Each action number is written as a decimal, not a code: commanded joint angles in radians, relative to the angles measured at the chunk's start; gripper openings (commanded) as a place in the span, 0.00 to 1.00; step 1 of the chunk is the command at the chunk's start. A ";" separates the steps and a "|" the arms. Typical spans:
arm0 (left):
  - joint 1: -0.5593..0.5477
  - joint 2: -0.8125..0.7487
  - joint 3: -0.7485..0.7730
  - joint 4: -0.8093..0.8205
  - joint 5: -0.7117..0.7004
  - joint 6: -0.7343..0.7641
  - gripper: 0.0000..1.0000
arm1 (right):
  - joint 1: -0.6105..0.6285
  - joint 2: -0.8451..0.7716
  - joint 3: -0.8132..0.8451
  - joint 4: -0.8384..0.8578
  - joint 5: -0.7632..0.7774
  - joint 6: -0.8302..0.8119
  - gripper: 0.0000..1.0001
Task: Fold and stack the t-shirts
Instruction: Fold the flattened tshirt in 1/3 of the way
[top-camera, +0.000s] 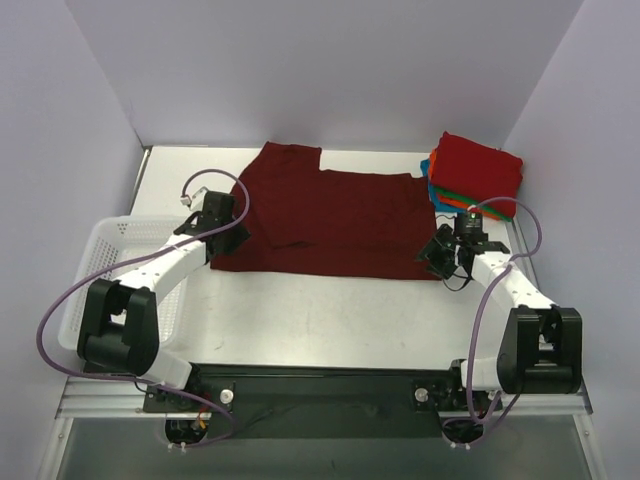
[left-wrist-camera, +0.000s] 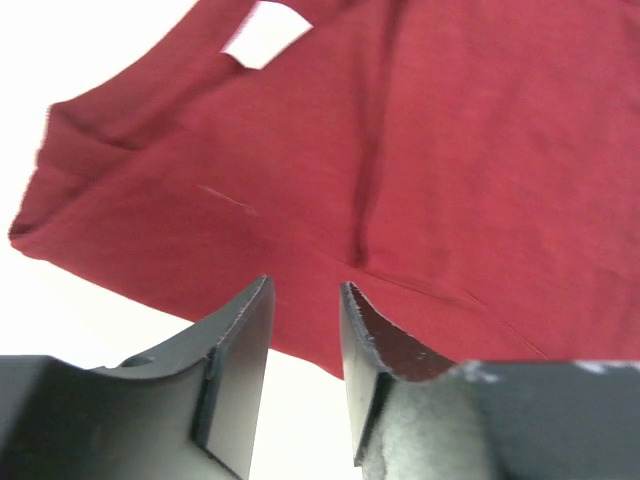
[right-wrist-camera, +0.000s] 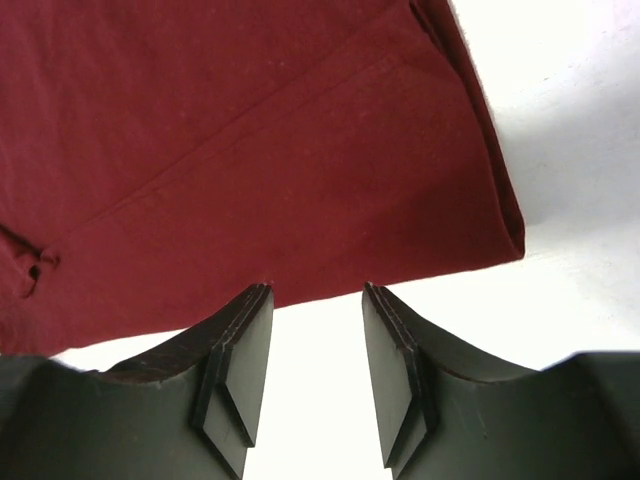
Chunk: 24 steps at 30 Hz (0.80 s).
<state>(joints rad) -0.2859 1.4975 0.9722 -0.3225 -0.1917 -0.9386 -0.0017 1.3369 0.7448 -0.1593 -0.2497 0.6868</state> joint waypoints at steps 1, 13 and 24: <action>0.005 0.007 -0.018 0.025 -0.098 -0.014 0.40 | -0.026 0.042 0.013 0.015 0.029 -0.015 0.41; 0.002 0.113 -0.056 0.056 -0.183 0.014 0.34 | -0.113 0.133 -0.030 0.046 0.010 -0.026 0.40; 0.002 0.115 -0.083 0.027 -0.184 0.035 0.30 | -0.129 0.062 -0.025 -0.012 0.013 -0.013 0.38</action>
<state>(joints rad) -0.2848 1.6505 0.8940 -0.2943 -0.3599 -0.9291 -0.1257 1.4616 0.7071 -0.1234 -0.2436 0.6727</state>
